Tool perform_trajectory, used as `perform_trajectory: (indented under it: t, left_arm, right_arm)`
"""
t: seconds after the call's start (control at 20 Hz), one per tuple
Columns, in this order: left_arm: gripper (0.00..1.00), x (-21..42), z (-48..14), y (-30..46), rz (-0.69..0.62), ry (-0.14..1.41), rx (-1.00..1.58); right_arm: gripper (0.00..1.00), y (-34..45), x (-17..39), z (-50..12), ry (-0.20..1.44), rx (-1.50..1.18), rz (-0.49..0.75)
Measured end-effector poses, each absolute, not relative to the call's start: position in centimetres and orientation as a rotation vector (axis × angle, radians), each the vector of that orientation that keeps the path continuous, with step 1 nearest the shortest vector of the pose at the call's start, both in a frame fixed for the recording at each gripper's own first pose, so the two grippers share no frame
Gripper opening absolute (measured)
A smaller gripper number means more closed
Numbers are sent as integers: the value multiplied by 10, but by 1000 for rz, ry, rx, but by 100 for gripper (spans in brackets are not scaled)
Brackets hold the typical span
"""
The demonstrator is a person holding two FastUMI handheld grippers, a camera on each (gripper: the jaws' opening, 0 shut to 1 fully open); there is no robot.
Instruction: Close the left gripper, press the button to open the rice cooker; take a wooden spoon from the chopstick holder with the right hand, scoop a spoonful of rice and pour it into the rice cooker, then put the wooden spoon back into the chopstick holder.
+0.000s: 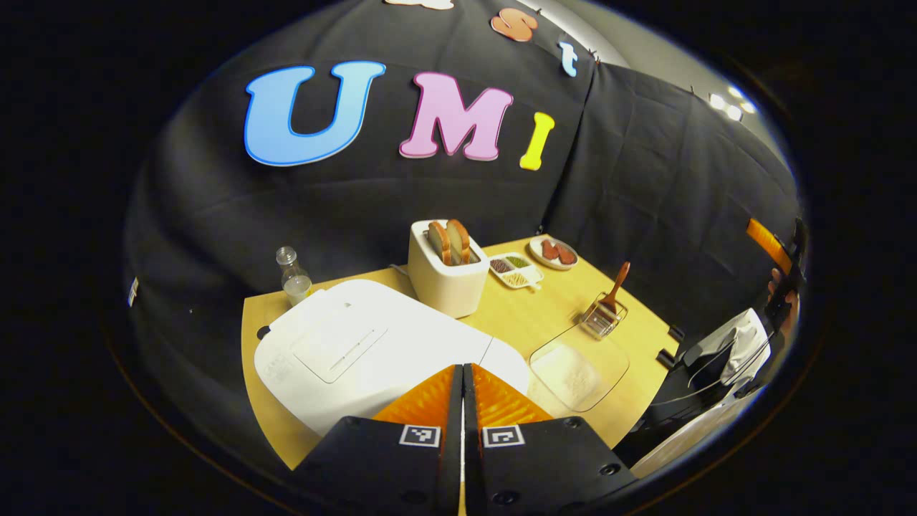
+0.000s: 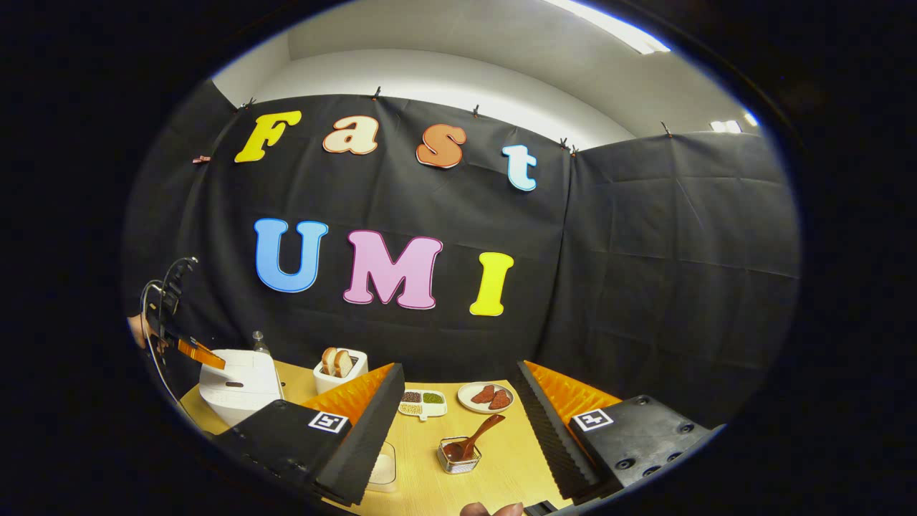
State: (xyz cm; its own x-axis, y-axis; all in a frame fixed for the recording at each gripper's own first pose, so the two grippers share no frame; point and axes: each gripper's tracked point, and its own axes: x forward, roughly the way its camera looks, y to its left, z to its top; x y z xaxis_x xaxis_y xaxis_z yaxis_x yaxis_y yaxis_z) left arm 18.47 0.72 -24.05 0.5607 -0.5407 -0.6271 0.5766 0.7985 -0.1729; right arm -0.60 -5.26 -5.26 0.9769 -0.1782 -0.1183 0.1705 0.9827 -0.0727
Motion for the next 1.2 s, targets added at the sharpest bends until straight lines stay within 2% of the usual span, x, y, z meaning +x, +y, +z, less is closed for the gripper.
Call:
perform_trajectory:
  t: [0.45,0.9,1.0,1.2]
  left_arm:
    - [7,191,-293,16,-686,873,221]
    - [8,185,-299,14,-665,861,314]
    - [8,192,-280,13,-637,788,346]
    - [7,223,-189,25,-468,468,372]
  right_arm:
    - [97,-68,-22,-62,143,-89,-238]
    - [97,-65,-35,-70,169,-79,-228]
    - [97,-68,-44,-69,169,-82,-231]
    - [97,-81,-60,-64,173,-78,-249]
